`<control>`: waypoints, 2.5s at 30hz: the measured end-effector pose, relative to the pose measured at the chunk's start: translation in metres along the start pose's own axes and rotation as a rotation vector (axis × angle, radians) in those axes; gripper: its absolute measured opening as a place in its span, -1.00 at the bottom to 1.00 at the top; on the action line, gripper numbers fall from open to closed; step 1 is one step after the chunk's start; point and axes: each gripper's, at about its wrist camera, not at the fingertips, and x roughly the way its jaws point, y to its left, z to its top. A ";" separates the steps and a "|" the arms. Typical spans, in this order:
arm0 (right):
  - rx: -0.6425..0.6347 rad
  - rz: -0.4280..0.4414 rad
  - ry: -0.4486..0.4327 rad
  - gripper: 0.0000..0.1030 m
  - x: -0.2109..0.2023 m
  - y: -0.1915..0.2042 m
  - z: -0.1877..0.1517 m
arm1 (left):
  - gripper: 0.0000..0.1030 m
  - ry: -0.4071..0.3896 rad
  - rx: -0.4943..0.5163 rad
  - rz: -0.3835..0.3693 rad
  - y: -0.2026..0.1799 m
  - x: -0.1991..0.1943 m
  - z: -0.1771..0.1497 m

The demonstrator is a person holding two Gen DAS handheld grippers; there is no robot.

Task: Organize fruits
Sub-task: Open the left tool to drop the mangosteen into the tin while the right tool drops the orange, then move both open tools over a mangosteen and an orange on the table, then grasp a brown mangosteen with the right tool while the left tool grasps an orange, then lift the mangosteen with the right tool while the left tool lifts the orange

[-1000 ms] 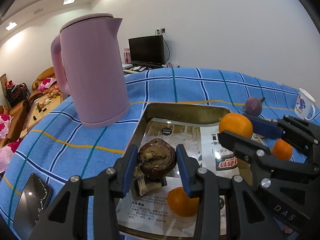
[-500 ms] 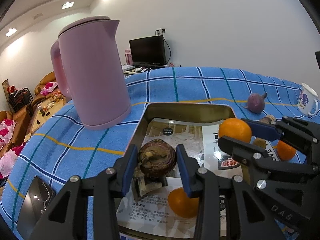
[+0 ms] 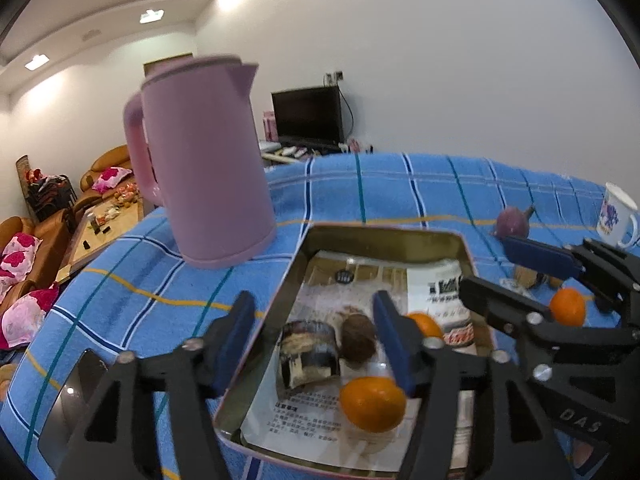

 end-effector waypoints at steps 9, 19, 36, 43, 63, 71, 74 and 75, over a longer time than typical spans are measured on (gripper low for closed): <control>0.075 -0.180 -0.035 0.24 -0.068 -0.063 -0.015 | 0.74 -0.060 0.057 -0.149 -0.059 -0.028 0.006; 0.260 -0.396 0.026 0.25 -0.100 -0.152 -0.063 | 0.74 0.005 0.173 -0.261 -0.141 -0.021 -0.003; 0.345 -0.361 0.238 0.23 -0.073 -0.181 -0.083 | 0.38 0.217 0.220 -0.405 -0.199 0.023 -0.007; 0.358 -0.310 0.331 -0.08 -0.055 -0.184 -0.090 | 0.07 0.281 0.214 -0.423 -0.202 0.038 -0.009; 0.317 -0.292 0.209 -0.09 -0.077 -0.173 -0.081 | -0.05 0.140 0.263 -0.363 -0.206 0.011 -0.007; 0.273 -0.276 0.135 -0.09 -0.088 -0.164 -0.076 | -0.05 0.060 0.248 -0.335 -0.200 -0.003 -0.004; 0.259 -0.277 0.115 -0.09 -0.091 -0.161 -0.075 | -0.05 0.036 0.245 -0.329 -0.199 -0.007 -0.004; 0.258 -0.278 0.112 -0.09 -0.092 -0.160 -0.075 | -0.05 0.029 0.245 -0.326 -0.198 -0.008 -0.004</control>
